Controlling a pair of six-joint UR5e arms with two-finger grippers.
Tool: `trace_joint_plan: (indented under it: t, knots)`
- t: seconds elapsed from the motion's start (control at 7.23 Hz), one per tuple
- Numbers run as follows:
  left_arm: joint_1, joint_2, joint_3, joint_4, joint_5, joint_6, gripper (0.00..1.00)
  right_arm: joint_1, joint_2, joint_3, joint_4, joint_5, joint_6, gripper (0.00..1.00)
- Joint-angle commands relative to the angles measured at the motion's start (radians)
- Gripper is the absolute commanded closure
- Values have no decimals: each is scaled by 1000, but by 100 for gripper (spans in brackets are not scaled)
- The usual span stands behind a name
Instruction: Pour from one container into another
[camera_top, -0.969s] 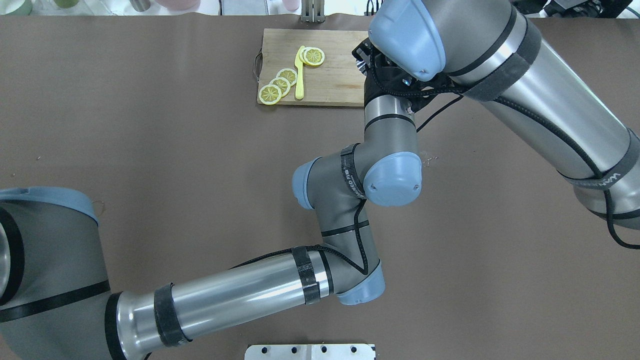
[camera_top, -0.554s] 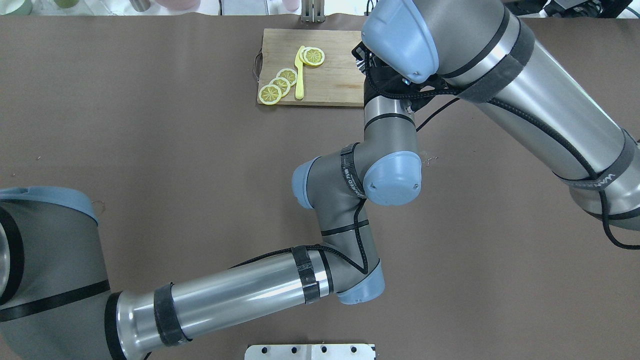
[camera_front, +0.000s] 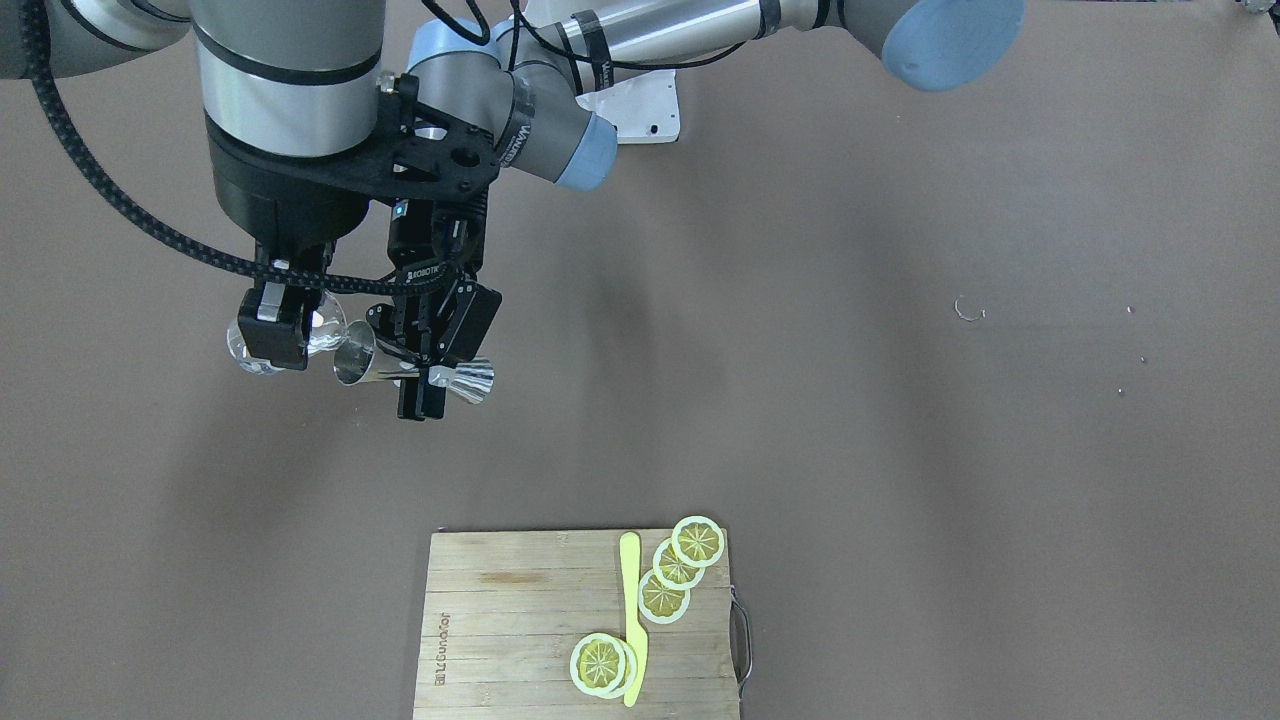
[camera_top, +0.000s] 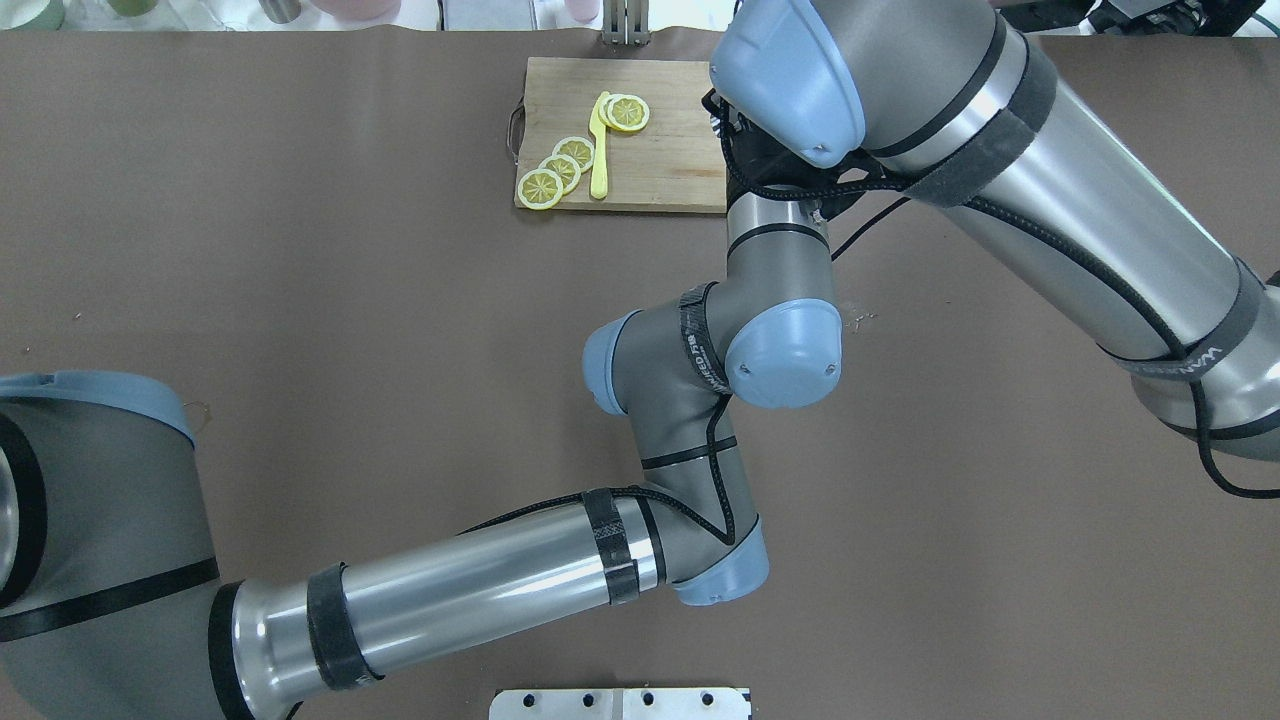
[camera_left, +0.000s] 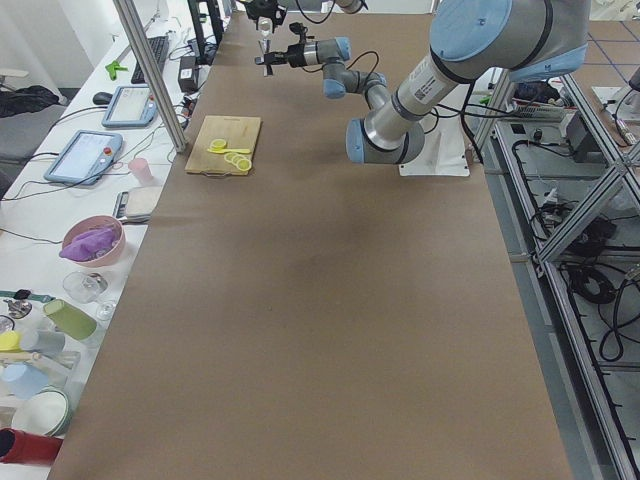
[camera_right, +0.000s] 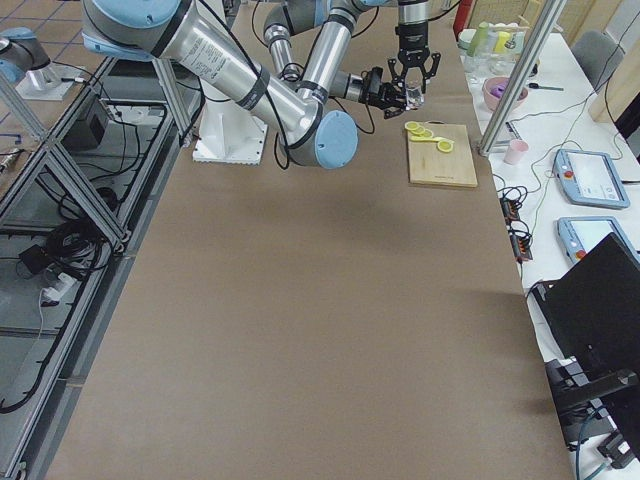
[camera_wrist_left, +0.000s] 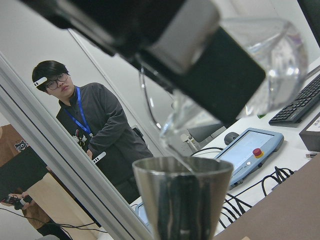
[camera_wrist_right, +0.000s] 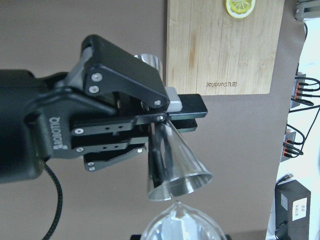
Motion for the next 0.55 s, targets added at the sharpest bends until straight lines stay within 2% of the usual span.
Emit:
trace_joint_plan:
  t: [0.0, 0.42]
  knots:
    - [0, 0, 0, 0, 0, 0, 100, -4, 7, 1, -9, -11, -8, 100]
    - [0, 0, 0, 0, 0, 0, 100, -4, 6, -1, -9, -19, -23, 100]
